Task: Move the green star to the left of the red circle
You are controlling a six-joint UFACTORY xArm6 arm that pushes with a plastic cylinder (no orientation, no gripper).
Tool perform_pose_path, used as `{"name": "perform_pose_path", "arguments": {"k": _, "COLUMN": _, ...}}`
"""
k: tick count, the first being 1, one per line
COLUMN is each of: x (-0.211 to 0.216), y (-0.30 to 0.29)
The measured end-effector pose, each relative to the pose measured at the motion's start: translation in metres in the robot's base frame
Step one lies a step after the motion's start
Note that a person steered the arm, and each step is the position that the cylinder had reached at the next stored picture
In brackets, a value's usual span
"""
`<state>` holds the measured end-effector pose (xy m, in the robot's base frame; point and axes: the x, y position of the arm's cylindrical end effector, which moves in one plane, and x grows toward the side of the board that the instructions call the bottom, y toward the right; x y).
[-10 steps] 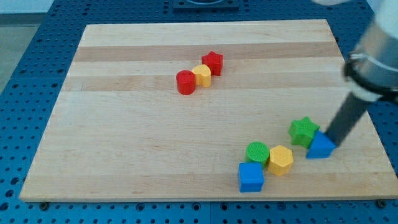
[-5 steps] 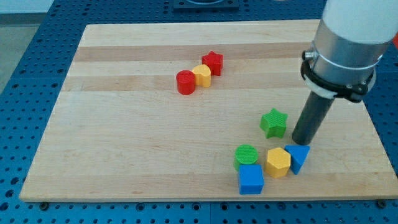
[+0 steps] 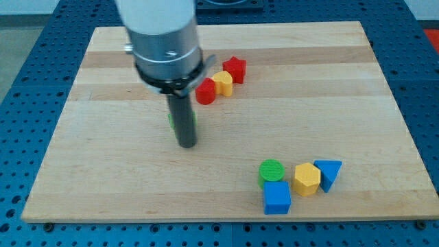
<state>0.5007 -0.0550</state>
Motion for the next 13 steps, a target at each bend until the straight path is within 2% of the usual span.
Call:
{"name": "perform_pose_path", "arguments": {"k": 1, "x": 0.0, "y": 0.042}}
{"name": "perform_pose_path", "arguments": {"k": 2, "x": -0.007, "y": 0.008}}
{"name": "perform_pose_path", "arguments": {"k": 3, "x": -0.025, "y": -0.076}}
{"name": "perform_pose_path", "arguments": {"k": 4, "x": -0.041, "y": -0.114}}
{"name": "perform_pose_path", "arguments": {"k": 8, "x": -0.034, "y": 0.001}}
{"name": "perform_pose_path", "arguments": {"k": 10, "x": -0.074, "y": -0.062}}
{"name": "perform_pose_path", "arguments": {"k": 11, "x": -0.073, "y": -0.052}}
{"name": "perform_pose_path", "arguments": {"k": 12, "x": -0.043, "y": -0.053}}
{"name": "perform_pose_path", "arguments": {"k": 13, "x": -0.033, "y": -0.109}}
